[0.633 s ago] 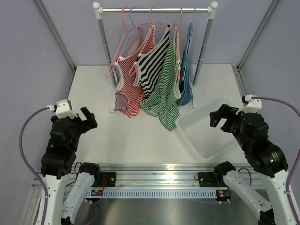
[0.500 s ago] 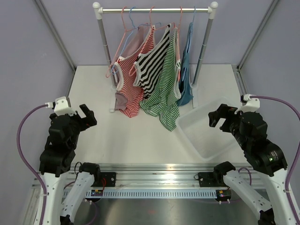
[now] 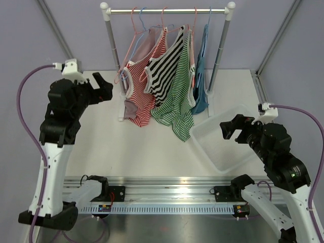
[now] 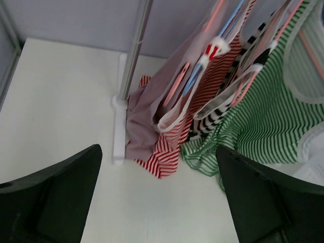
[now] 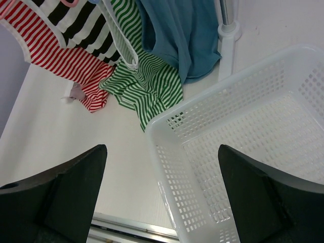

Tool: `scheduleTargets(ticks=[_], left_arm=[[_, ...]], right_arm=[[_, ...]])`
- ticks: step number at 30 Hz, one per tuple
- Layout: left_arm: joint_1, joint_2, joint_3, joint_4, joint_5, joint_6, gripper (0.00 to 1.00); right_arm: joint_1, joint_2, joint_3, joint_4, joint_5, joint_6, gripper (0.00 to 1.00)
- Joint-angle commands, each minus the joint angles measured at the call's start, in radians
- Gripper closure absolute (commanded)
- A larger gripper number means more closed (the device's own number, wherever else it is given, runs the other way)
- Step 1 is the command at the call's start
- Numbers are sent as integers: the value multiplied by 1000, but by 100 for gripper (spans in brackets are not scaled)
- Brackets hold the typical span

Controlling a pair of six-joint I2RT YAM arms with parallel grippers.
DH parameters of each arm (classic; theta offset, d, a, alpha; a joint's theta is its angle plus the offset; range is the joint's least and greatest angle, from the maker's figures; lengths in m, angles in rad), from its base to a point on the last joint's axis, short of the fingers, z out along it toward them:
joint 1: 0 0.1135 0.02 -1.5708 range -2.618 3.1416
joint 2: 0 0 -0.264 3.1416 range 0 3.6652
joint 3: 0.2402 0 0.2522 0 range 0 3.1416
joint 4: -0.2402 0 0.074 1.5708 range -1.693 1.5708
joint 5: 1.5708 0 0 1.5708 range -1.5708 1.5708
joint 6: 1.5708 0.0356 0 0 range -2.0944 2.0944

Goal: Remove the tank top from the hanger

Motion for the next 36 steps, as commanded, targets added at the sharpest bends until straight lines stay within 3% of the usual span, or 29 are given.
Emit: scheduleTargets(ticks=[1,5,10,17,19,27,36], left_arm=[[4,137,85,188,205,47,1],[12,311,221,240,338,96,1],[12,462,350,273,327,134,3],[14,649,574,201,312,193,31],[12,688,632,178,309,208,33],[12,757,703,130,333,251,37],[1,846,771,90,313,276,50]], right_arm=[[7,-30,-16,70,-79,10,0],[9,-45,-42,92,-199,30,0],[9,-67,-73,113,-283,58,1],[7,-76,-90,132,-373,72,0],[7,-76,-96,138,-374,72,0],[7,-62,-113,164,-402,81,1],[7,-67,-100,158,-422,81,1]])
